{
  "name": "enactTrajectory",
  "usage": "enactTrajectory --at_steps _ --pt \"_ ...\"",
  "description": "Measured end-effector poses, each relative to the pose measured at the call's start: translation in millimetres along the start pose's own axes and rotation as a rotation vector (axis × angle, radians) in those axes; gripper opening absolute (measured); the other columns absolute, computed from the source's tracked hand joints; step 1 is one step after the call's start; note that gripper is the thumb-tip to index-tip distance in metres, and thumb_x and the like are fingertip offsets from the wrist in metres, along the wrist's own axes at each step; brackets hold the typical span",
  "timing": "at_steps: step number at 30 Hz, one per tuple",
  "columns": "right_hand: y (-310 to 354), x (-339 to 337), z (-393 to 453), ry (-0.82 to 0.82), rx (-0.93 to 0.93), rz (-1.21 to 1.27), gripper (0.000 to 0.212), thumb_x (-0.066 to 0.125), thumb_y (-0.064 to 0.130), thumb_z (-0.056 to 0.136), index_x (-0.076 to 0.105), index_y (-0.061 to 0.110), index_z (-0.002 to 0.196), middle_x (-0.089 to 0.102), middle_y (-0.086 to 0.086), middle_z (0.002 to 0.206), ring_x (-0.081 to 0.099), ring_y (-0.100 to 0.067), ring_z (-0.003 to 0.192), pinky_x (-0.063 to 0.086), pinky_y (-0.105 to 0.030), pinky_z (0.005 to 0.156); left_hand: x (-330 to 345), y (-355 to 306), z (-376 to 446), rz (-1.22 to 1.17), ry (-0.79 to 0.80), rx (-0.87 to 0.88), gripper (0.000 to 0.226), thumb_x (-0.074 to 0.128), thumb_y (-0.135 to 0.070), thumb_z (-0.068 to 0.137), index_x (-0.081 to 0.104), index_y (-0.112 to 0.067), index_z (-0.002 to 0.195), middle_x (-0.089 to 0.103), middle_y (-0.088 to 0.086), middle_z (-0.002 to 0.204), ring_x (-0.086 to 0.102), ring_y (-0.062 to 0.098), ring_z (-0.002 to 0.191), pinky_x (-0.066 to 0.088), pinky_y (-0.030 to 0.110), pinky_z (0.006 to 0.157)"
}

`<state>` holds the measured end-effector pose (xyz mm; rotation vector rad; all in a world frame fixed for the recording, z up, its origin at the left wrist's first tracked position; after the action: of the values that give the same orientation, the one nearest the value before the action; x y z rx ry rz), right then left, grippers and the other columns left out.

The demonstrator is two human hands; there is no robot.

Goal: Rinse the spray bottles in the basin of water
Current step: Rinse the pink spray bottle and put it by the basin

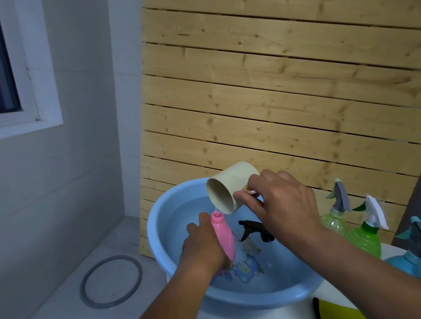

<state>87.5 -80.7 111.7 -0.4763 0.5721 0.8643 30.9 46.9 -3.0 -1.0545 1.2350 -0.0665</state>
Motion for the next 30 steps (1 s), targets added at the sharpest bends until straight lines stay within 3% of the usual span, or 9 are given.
enactTrajectory --at_steps 6,9,13,17,25,30 --pt "-2 5 -3 -0.059 -0.044 0.0 0.029 0.066 0.045 0.086 0.061 0.02 0.071 0.056 0.004 0.069 0.046 -0.02 0.063 0.024 -0.023 0.045 1 1 1 0.002 0.016 0.0 0.091 0.089 -0.021 0.058 0.027 -0.027 0.124 0.036 0.004 0.111 0.05 0.026 0.093 0.046 0.033 0.067" --pt "-12 22 -5 -0.035 0.083 0.067 0.028 0.064 0.046 0.086 0.06 0.02 0.074 0.054 0.005 0.073 0.044 -0.018 0.069 0.027 -0.024 0.047 0 1 2 -0.018 0.015 -0.028 0.09 0.089 -0.023 0.058 0.026 -0.028 0.123 0.034 0.002 0.109 0.048 0.025 0.091 0.044 0.033 0.067" --pt "-26 63 -7 0.116 0.26 0.161 0.028 0.063 0.041 0.09 0.055 0.016 0.077 0.053 0.002 0.081 0.048 -0.024 0.079 0.03 -0.031 0.057 1 4 4 -0.049 -0.003 -0.047 0.091 0.088 -0.027 0.059 0.025 -0.027 0.125 0.034 0.0 0.107 0.045 0.023 0.091 0.041 0.032 0.069" --pt "-23 95 -7 0.272 0.266 0.165 0.028 0.056 0.039 0.093 0.043 0.021 0.077 0.05 -0.001 0.087 0.048 -0.026 0.088 0.03 -0.032 0.06 6 5 6 -0.04 0.01 -0.033 0.09 0.088 -0.028 0.059 0.025 -0.026 0.124 0.036 0.0 0.111 0.052 0.028 0.107 0.042 0.033 0.073" --pt "-11 121 -19 0.462 0.134 0.046 0.023 0.05 0.037 0.095 0.061 0.017 0.1 0.059 -0.004 0.102 0.049 -0.027 0.098 0.029 -0.031 0.065 11 8 9 0.043 0.045 -0.02 0.095 0.086 -0.027 0.063 0.02 -0.024 0.131 0.03 0.002 0.108 0.052 0.032 0.113 0.043 0.033 0.078" --pt "-11 125 -27 0.56 0.227 0.16 0.025 0.054 0.041 0.093 0.062 0.017 0.094 0.064 -0.006 0.099 0.054 -0.028 0.095 0.033 -0.031 0.065 11 6 8 0.088 0.051 -0.024 0.098 0.086 -0.025 0.065 0.018 -0.023 0.136 0.035 0.007 0.12 0.052 0.032 0.114 0.045 0.035 0.083"
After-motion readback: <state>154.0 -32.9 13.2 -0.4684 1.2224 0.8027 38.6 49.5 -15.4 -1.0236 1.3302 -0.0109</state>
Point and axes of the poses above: each hand's wrist, its own z-axis towards the middle knuckle, its own x-axis out of the palm, y = z × x, the point moved 4 cm from there along z, towards the middle knuckle
